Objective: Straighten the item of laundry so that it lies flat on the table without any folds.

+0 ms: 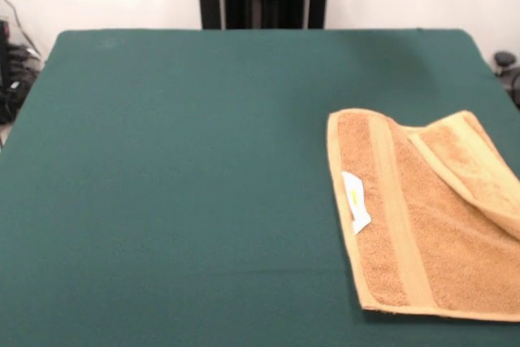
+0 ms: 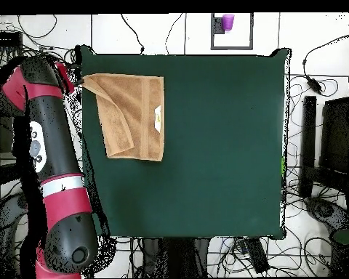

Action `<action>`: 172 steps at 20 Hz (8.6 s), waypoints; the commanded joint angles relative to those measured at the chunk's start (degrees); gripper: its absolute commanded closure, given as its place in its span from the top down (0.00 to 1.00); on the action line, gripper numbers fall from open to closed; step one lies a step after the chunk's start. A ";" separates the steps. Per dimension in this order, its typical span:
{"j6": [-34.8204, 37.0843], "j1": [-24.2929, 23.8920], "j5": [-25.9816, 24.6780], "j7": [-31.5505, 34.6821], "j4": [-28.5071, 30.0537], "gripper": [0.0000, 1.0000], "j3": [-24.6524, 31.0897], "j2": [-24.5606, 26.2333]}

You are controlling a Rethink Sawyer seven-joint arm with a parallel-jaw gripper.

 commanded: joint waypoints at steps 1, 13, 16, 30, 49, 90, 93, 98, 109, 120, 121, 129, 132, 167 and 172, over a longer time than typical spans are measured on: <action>5.71 1.36 3.05 -14.81 8.92 1.00 6.04 -0.05; 11.80 3.40 5.58 -22.94 18.57 1.00 12.34 -10.02; 12.81 4.74 4.34 -29.80 29.19 1.00 16.63 -20.59; 16.03 3.09 1.26 -52.79 53.63 1.00 23.62 -49.65; 10.67 -4.55 -3.44 -80.75 80.11 1.00 30.34 -73.30; 15.29 -30.59 -10.32 -124.77 91.82 1.00 41.56 -89.75; 15.08 -32.50 -11.07 -127.59 91.60 1.00 42.59 -89.64; 16.42 -34.81 -13.02 -131.44 90.39 1.00 43.65 -89.56; 5.79 -39.30 -13.24 -136.19 97.03 1.00 46.18 -88.10; -4.00 -41.71 -11.64 -134.69 104.05 1.00 48.77 -87.54; -5.14 -42.05 -11.26 -134.68 104.92 1.00 49.21 -87.52; -11.01 -43.90 -11.04 -132.38 108.88 1.00 52.26 -87.11; -13.04 -44.65 -11.06 -131.16 110.34 1.00 53.54 -86.84; 35.52 -52.26 -18.01 -125.75 71.00 1.00 68.50 -86.86; 34.47 -56.55 -20.05 -133.16 67.29 1.00 70.21 -82.82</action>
